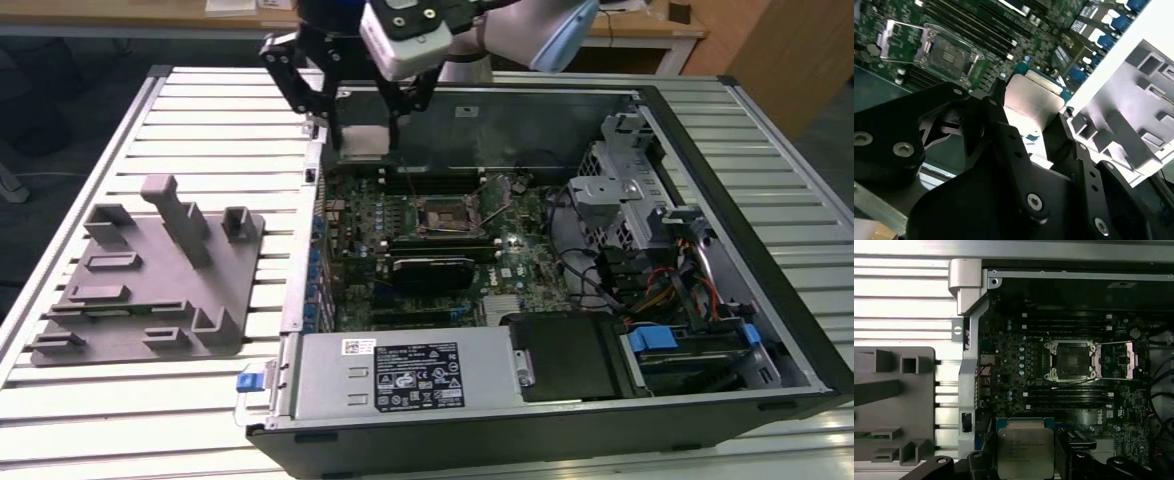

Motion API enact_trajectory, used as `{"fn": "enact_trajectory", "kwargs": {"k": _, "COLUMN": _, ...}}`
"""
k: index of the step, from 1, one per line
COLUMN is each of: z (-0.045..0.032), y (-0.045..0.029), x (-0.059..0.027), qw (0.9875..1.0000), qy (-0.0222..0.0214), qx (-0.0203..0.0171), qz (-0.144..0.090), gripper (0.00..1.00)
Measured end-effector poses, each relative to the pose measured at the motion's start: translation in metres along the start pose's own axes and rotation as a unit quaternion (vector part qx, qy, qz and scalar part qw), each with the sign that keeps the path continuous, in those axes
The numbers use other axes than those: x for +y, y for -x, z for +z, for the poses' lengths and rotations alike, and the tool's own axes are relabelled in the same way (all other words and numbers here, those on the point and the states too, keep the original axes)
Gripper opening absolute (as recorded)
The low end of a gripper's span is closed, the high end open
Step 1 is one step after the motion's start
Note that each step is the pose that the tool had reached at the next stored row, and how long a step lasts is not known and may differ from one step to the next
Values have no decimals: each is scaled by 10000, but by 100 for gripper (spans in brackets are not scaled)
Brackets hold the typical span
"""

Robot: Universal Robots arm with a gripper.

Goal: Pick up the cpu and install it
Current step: 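Pick up the cpu and move it towards the insertion slot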

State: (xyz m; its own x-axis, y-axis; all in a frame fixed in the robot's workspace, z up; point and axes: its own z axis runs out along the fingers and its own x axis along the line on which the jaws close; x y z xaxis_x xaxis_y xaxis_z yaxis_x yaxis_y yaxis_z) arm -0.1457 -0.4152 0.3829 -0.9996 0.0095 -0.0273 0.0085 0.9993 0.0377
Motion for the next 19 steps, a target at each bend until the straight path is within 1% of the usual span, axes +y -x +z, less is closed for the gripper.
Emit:
{"fn": "enact_trajectory", "kwargs": {"k": 12, "z": 15, "y": 546, "x": 5, "qw": 10000, "qy": 0, "qx": 2, "qz": 1, "gripper": 55}}
{"fn": "enact_trajectory", "kwargs": {"k": 19, "z": 24, "y": 841, "x": 7, "qw": 10000, "qy": 0, "qx": 3, "qz": 1, "gripper": 55}}
